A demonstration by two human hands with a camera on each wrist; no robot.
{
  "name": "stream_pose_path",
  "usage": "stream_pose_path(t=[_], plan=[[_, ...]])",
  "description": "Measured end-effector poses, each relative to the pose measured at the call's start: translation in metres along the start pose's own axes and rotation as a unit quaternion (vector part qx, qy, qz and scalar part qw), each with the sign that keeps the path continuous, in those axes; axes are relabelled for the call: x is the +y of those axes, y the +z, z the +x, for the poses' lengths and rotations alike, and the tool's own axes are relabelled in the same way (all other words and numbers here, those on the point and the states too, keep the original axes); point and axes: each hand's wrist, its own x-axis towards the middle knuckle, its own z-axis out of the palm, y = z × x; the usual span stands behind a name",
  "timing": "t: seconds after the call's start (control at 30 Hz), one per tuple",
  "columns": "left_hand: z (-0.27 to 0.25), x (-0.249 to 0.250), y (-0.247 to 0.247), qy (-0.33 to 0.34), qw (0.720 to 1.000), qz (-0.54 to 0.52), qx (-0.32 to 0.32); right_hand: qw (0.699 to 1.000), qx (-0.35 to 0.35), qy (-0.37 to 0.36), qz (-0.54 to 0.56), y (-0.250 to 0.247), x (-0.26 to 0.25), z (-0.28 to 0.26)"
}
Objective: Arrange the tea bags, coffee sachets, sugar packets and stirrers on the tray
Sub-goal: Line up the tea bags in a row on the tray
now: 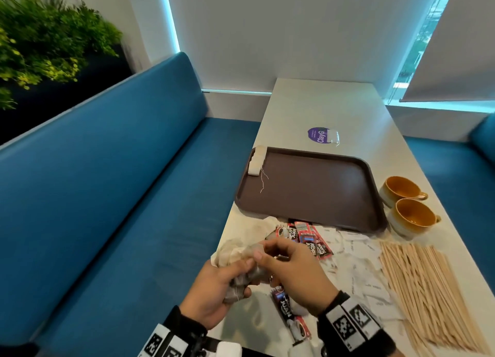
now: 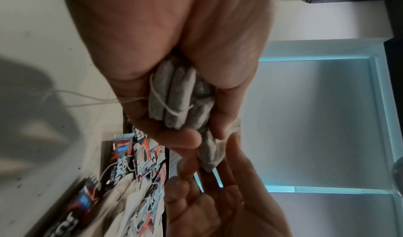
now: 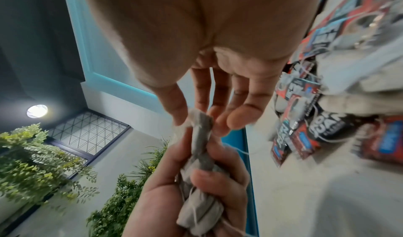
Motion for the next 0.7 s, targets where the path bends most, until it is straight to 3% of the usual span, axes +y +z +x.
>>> stream_pose_path(t=[0.33, 0.53, 0.7], plan=[[-0.007, -0.012, 0.019, -0.011, 0.998, -0.039, 0.049, 0.994, 0.076, 0.000, 0.077, -0.018, 0.000, -0.015], [-0.011, -0.016, 0.024, 0.009, 1.000, -0.018, 0.001, 0.993, 0.086, -0.005, 0.076, -0.018, -0.001, -0.015], [-0.011, -0.015, 0.024, 0.025, 1.000, 0.012, 0.008, 0.995, 0.079, -0.024, 0.062, -0.022, -0.008, -0.017]])
